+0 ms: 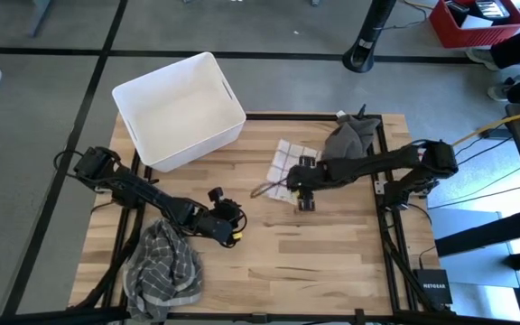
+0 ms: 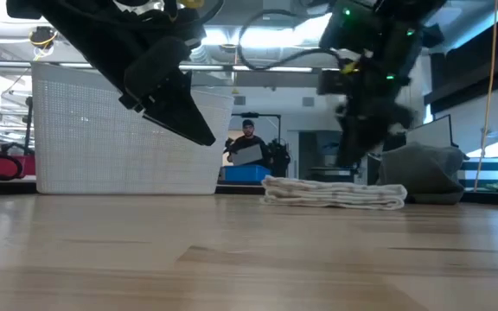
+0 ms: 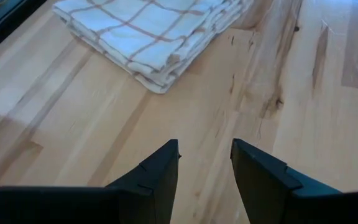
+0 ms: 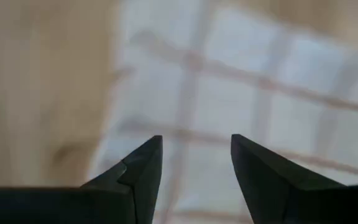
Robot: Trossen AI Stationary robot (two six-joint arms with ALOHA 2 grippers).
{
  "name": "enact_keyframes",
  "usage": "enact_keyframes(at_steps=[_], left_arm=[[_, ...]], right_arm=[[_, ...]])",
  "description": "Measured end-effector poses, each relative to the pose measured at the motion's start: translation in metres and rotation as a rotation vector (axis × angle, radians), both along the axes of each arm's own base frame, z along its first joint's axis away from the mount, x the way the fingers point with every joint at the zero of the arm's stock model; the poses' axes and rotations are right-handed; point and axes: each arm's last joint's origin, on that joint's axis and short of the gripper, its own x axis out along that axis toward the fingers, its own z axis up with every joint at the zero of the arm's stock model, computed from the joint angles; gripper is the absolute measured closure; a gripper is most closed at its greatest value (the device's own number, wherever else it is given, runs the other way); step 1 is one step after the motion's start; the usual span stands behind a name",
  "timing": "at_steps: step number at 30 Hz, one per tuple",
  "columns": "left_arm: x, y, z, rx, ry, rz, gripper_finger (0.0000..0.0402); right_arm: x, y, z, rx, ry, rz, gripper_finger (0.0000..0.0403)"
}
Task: Fold towel
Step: Fold the brown-white towel
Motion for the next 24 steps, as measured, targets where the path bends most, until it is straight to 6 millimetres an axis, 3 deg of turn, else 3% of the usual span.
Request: enact_keyframes(at_steps=[4,10,18,24], left_arm=[[0.0,0.0,0.0,-0.001,-0.002,0.0,0.026],[0.0,0.0,-0.001,0.004,0.006,-0.002,0.026],[0.0,0.001,-0.001,0.01,0.009,-0.003,0.026],[0.0,0.001,-0.001,0.02,0.014,-0.011,0.026]], right_arm=[[0.011,-0.023,-0.006,0.084,-0.241,-0.28,0.021],[0.003,-0.049,-0.038,0.258,-0.15,-0.534,0.021],[0.002,-0.093,-0.057,0.189,-0.152,-0.608,0.021],[-0.005,-0.134,-0.049,0.121,-0.141,-0.575,0.021]])
